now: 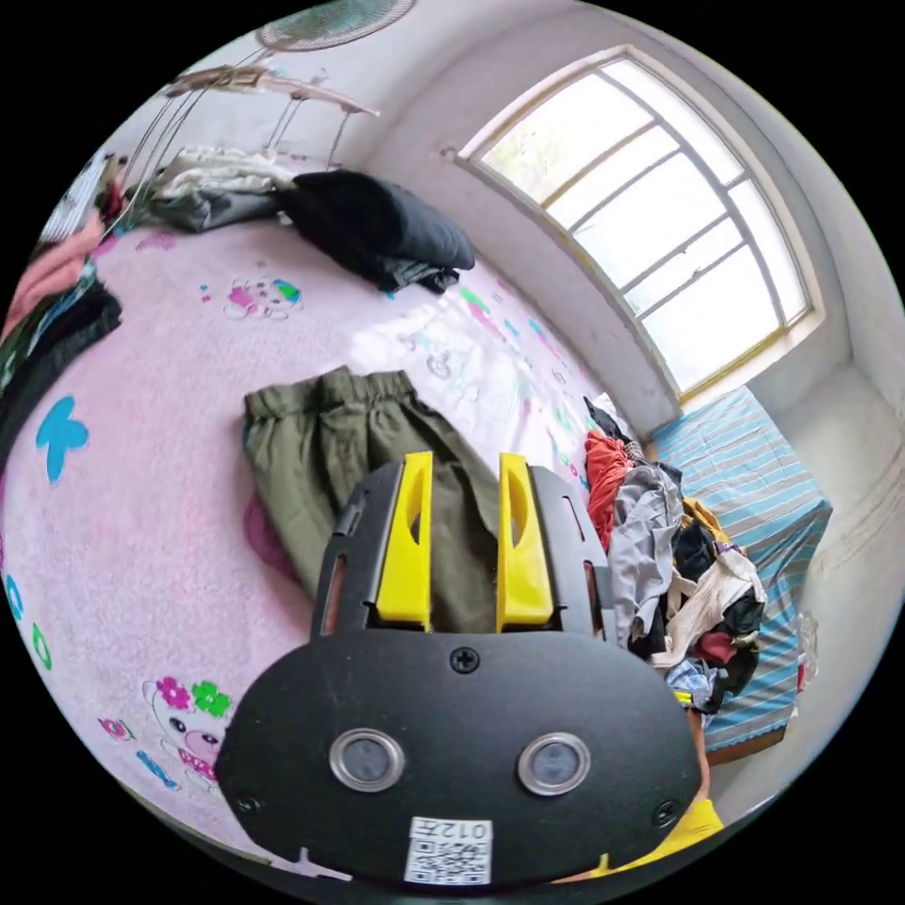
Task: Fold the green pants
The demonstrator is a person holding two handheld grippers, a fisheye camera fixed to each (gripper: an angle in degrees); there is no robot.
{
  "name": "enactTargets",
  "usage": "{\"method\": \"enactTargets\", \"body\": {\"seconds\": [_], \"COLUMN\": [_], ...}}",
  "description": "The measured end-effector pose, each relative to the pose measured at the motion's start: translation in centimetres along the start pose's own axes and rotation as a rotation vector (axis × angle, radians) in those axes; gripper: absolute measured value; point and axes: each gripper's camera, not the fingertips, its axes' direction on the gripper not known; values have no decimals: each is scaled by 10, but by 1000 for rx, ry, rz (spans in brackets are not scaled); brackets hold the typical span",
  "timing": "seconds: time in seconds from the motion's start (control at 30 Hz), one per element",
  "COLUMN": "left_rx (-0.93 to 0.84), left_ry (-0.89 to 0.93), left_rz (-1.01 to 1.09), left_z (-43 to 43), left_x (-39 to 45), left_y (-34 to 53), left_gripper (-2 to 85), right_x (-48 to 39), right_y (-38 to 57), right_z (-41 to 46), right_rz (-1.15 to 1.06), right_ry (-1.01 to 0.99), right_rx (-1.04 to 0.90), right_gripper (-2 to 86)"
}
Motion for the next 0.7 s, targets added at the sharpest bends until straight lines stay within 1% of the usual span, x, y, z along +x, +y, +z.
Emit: {"method": "enactTargets", "body": {"seconds": [0.03,0.1,0.13,0.2,0.27,0.3,0.33,0.47,0.57,0.63,0.67,0.7], "left_rx": [-6,-71,-85,-152,-167,-162,-162,-141,-160,-180,-186,-178], "left_ry": [1,-28,-25,-6,54,101,112,115,225,182,124,128], "left_rz": [-4,-38,-47,-98,-148,-183,-198,-224,-210,-207,-206,-192], "left_z": [-3,-10,-9,-3,5,11,13,31,48,53,53,52], "left_x": [-8,-35,-41,-65,-79,-87,-89,-94,-95,-96,-98,-101], "left_y": [6,30,35,49,56,59,60,64,65,66,68,71], "left_gripper": [109,124,128,141,146,148,148,132,95,58,48,41], "right_x": [-6,-28,-49,-86,-121,-140,-154,-173,-183,-200,-204,-211], "right_y": [9,24,33,46,55,58,61,66,72,80,83,87], "right_z": [-15,-35,-42,-40,-26,-14,-1,29,43,47,49,55], "right_rz": [23,-2,-42,-110,-186,-227,-263,-307,-314,-361,-376,-406], "right_ry": [39,81,102,142,199,252,300,352,392,427,450,517], "right_rx": [97,219,262,282,260,229,199,134,140,153,156,156], "right_gripper": [28,34,40,54,72,85,96,121,125,125,125,124]}}
